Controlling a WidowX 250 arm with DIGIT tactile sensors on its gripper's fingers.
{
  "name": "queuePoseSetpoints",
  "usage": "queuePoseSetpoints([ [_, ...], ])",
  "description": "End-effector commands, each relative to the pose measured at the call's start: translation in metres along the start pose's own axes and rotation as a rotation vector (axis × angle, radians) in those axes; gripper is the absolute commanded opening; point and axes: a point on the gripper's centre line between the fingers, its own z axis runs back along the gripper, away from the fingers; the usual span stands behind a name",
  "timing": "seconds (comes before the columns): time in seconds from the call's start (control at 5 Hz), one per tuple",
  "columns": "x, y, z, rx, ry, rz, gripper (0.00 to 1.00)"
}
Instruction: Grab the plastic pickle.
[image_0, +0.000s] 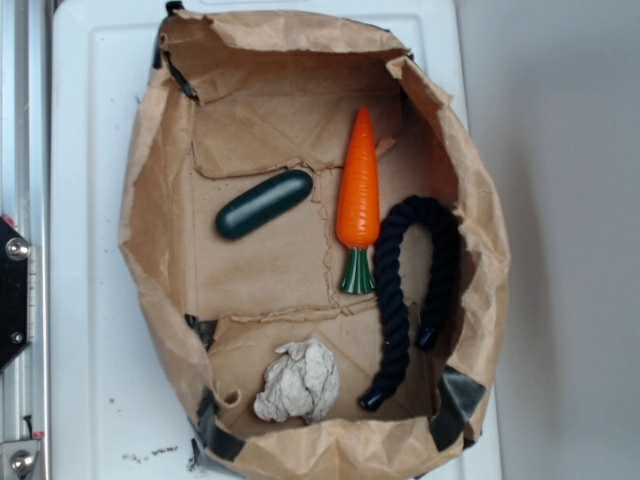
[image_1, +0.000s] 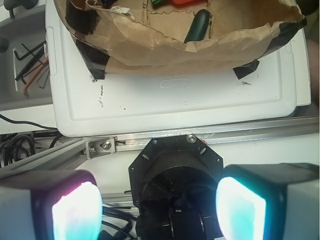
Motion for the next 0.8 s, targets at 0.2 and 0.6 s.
queuePoseSetpoints([
  [0.2, 0.047, -0.017, -0.027, 0.044, 0.045, 0.074, 1.00],
  [0.6, 0.142, -0.025, -0.076, 0.062, 0.090, 0.050, 1.00],
])
